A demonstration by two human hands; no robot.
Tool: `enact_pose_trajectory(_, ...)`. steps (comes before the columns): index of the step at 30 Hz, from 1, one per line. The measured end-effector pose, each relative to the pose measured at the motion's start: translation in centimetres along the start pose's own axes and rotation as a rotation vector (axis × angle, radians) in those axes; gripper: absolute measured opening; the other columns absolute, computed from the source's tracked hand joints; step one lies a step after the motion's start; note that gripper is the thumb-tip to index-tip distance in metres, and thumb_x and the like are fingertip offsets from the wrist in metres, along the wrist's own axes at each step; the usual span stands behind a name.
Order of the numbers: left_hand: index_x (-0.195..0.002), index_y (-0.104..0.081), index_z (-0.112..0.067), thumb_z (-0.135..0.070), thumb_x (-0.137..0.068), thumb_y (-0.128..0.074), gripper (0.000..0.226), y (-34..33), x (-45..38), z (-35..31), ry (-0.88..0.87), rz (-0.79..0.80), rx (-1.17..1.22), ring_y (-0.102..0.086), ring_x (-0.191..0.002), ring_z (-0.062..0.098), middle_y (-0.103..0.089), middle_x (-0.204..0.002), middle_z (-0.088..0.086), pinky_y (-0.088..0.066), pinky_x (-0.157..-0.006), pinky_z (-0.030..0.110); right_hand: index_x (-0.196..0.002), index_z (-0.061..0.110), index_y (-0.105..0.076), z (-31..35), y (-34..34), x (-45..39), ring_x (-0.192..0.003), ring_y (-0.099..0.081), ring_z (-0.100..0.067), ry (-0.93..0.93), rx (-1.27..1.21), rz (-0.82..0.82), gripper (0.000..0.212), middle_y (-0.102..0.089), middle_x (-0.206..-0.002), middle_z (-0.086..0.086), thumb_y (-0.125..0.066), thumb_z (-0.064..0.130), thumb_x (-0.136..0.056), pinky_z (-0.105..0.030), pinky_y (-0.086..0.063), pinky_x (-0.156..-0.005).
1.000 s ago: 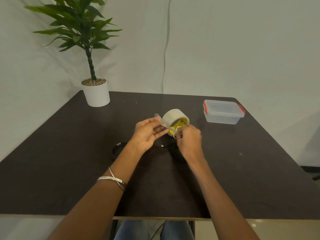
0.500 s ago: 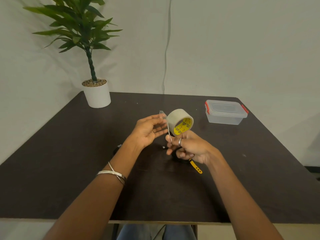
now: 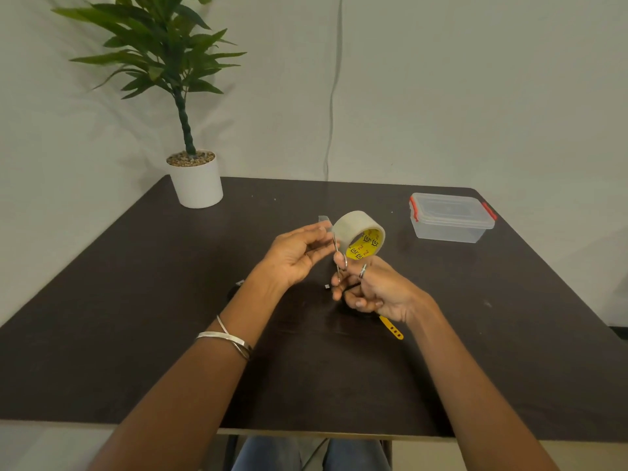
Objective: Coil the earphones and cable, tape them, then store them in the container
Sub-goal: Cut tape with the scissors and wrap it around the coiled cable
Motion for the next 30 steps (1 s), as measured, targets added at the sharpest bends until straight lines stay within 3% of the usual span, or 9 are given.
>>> enact_pose_trajectory(5, -0.112, -0.061, 0.010, 0.006, -0.089, -0.057, 0.024, 0.16, 0.03, -0.07, 0.006, -0.004, 0.014, -0.068, -0.084, 0.031, -0.067, -0.093, 0.021, -0.057, -0.081, 0.037, -0.076, 0.007, -0.060, 0.46, 0.17, -0.04, -0.041, -0.040, -0.010, -0.012, 0.093, 0.009, 0.045, -0.057, -0.066, -0.009, -0.064, 0.052, -0.081, -0.013, -0.018, -0.031)
enact_pose_trajectory(15, -0.115, -0.058, 0.012, 0.009, -0.089, -0.054, 0.027, 0.18, 0.49, -0.13, 0.015, 0.028, 0.040, -0.067, -0.088, 0.031, -0.064, -0.116, 0.022, -0.059, -0.073, 0.033, -0.073, 0.006, -0.058, 0.53, 0.70, -0.38, -0.043, -0.039, -0.012, -0.022, 0.082, 0.031, 0.042, -0.053, -0.065, -0.009, -0.066, 0.047, -0.079, -0.013, -0.017, -0.033)
enact_pose_trajectory(30, -0.114, -0.060, 0.010, 0.008, -0.087, -0.057, 0.028, 0.37, 0.25, 0.29, -0.034, 0.050, -0.009, -0.070, -0.087, 0.030, -0.068, -0.104, 0.022, -0.060, -0.076, 0.033, -0.065, 0.011, -0.056, 0.34, -0.12, -0.23, -0.038, -0.036, -0.009, 0.050, 0.086, -0.065, 0.041, -0.050, -0.058, -0.004, -0.062, 0.045, -0.088, -0.012, -0.020, -0.034)
Point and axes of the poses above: each hand's wrist, its own x-axis away from the middle knuckle, its own y-axis out of the back of the hand, z = x × y, the point moved 1 cm from there along -x, towards the middle knuckle
